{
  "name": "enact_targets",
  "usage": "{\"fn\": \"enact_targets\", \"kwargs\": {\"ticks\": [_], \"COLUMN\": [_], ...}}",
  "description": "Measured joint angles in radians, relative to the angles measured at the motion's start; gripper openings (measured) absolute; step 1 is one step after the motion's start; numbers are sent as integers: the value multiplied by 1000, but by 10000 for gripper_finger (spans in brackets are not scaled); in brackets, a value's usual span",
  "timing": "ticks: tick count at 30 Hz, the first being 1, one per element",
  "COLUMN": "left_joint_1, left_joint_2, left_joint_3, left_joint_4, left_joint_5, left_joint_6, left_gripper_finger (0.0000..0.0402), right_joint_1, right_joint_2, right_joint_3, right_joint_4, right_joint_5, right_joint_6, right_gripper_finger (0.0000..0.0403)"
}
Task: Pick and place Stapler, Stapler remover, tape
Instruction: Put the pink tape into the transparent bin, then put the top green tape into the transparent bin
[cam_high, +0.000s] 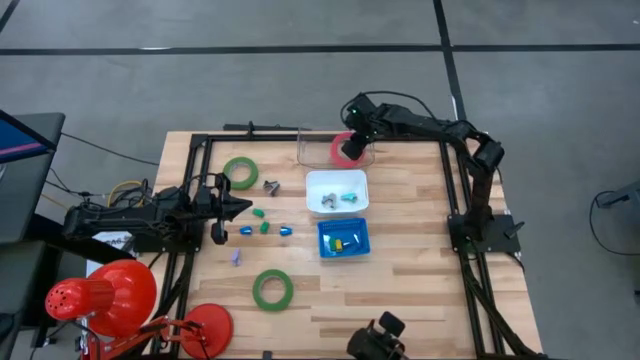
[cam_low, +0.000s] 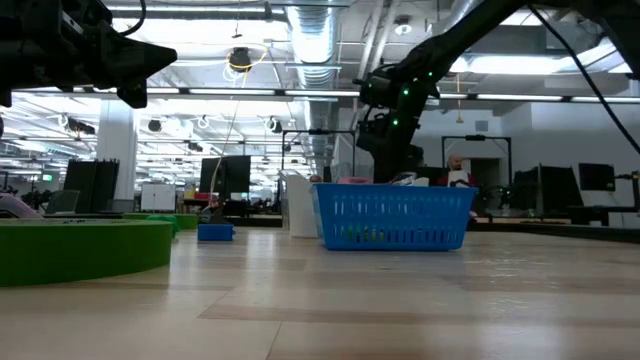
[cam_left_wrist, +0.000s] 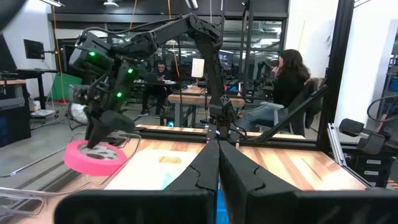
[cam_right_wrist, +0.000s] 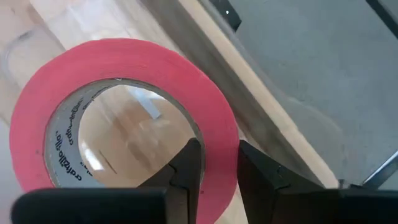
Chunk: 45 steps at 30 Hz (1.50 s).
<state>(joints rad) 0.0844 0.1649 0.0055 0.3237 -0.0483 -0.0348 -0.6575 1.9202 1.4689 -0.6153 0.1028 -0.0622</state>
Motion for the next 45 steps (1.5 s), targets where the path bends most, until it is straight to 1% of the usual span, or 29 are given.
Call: {"fn": "enact_targets", "kwargs": {"ticks": [16, 20, 23, 31, 35, 40, 45], "left_joint_1": [0, 0, 0, 0, 0, 0, 0], "left_joint_2": [0, 0, 0, 0, 0, 0, 0], "left_joint_3": [0, 0, 0, 0, 0, 0, 0], "left_joint_4": [0, 0, 0, 0, 0, 0, 0], "left_joint_5": [0, 0, 0, 0, 0, 0, 0], "left_joint_6": [0, 0, 0, 0, 0, 0, 0], "left_gripper_finger": [3, 3, 3, 3, 3, 3, 3], "right_joint_1": [-4, -6, -6, -6, -6, -3, 10], "right_joint_2": [0, 0, 0, 0, 0, -6, -41], "right_joint_3": [0, 0, 0, 0, 0, 0, 0], "right_joint_4": [-34, -47, -61, -61, -61, -61, -60], "right_joint_5": [3, 3, 3, 2, 1, 0, 0], "right_joint_6": [0, 1, 1, 2, 2, 2, 0], "right_gripper_finger": [77, 83, 99, 166, 190, 208, 214]}}
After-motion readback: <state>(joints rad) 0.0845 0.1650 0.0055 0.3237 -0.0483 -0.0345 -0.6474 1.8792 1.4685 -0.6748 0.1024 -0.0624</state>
